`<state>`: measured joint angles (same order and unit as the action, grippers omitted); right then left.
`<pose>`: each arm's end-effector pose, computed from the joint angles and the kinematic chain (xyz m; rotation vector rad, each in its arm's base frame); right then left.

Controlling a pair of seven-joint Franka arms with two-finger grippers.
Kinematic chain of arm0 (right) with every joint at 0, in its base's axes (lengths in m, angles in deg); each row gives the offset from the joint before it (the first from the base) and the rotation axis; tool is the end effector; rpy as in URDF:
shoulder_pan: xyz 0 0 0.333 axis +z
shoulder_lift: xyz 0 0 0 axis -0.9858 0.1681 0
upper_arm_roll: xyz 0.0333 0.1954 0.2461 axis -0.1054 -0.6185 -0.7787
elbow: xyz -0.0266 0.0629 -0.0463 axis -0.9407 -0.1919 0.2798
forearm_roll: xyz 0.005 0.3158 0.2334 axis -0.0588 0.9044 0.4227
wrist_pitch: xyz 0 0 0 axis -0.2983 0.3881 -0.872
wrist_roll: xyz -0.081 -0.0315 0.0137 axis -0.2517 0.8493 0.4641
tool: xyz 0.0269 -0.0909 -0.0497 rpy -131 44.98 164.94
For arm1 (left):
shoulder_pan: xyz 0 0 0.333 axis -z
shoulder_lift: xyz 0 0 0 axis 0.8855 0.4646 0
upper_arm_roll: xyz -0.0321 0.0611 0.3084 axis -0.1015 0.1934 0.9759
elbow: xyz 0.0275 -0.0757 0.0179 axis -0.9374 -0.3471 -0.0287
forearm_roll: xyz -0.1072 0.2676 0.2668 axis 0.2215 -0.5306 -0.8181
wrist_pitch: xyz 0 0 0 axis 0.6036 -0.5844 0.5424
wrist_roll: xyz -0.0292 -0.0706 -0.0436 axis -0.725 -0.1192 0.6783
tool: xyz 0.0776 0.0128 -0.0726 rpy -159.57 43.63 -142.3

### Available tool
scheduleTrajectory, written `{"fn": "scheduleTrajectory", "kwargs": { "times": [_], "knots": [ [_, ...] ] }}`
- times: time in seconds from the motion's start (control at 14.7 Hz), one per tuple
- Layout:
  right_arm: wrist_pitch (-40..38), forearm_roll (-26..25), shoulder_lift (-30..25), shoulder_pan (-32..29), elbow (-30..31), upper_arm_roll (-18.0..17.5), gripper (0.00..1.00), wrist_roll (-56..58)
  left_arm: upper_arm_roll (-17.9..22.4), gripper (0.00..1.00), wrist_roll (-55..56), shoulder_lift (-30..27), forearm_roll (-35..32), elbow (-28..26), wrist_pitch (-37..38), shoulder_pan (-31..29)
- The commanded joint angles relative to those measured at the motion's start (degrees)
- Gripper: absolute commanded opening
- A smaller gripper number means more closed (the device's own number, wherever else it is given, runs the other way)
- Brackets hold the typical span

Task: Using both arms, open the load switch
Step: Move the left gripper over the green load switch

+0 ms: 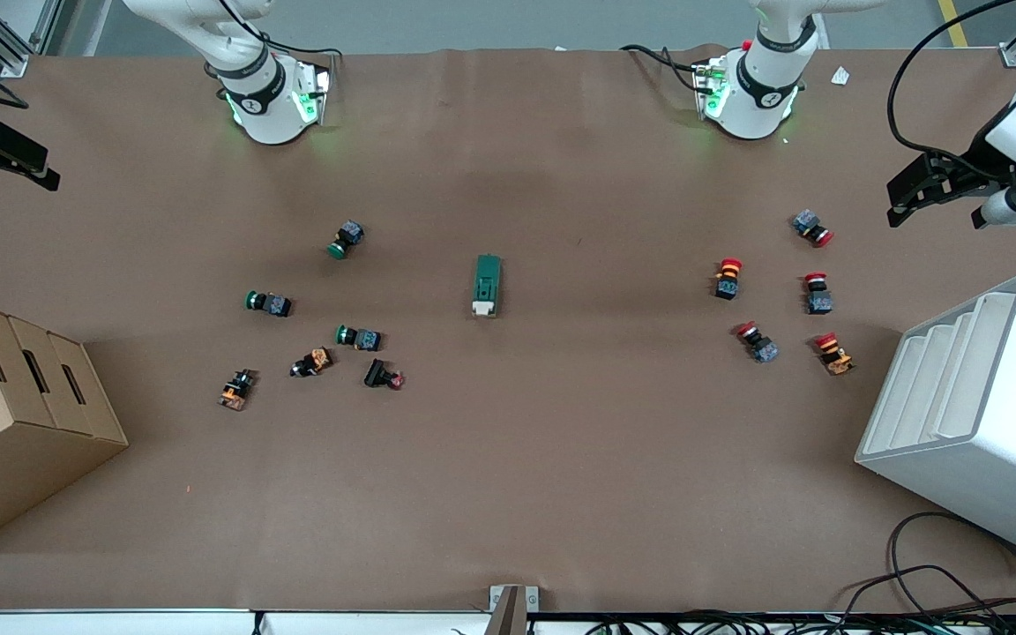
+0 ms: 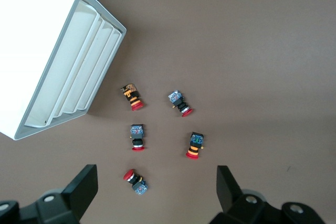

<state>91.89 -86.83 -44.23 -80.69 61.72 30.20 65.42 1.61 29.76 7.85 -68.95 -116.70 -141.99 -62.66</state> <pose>0.5052 -0.0358 0.6613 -3.1117 0.0423 0.1149 0.5307 -0.0523 0.6396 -3.1135 0.0900 -0.0927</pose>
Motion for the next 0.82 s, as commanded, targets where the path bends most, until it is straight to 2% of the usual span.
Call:
{"fn": "scheduleTrajectory", "kwargs": {
  "times": [0.0, 0.2, 0.48, 0.61, 0.75],
  "knots": [
    [0.2, 0.3, -1.2, 0.1, 1.3, -0.1, 1.00, 0.4, -0.2, 1.00, -0.4, 1.1, -0.7, 1.7, 0.8, 0.0],
    [0.1, 0.2, -1.2, 0.1, 1.3, -0.1, 1.00, 0.4, -1.4, 1.00, 0.8, 2.0, -0.5, 1.9, 0.4, 1.0],
    [-0.7, 0.1, -0.6, 0.0, -1.4, 0.1, 1.00, -0.1, -7.4, 1.00, 4.5, 6.1, -0.7, 3.3, -5.1, 1.0],
    [-0.6, 0.1, 1.1, -0.2, -2.1, 0.2, 1.00, -0.3, -12.9, 1.00, 13.5, 8.5, -1.1, 3.0, -7.1, 1.0],
    [0.4, -0.2, 3.5, -0.3, -2.3, 0.2, 1.00, -0.3, -19.1, 1.00, 28.9, 11.3, -2.0, 2.1, -9.8, 1.1]
  ]
}}
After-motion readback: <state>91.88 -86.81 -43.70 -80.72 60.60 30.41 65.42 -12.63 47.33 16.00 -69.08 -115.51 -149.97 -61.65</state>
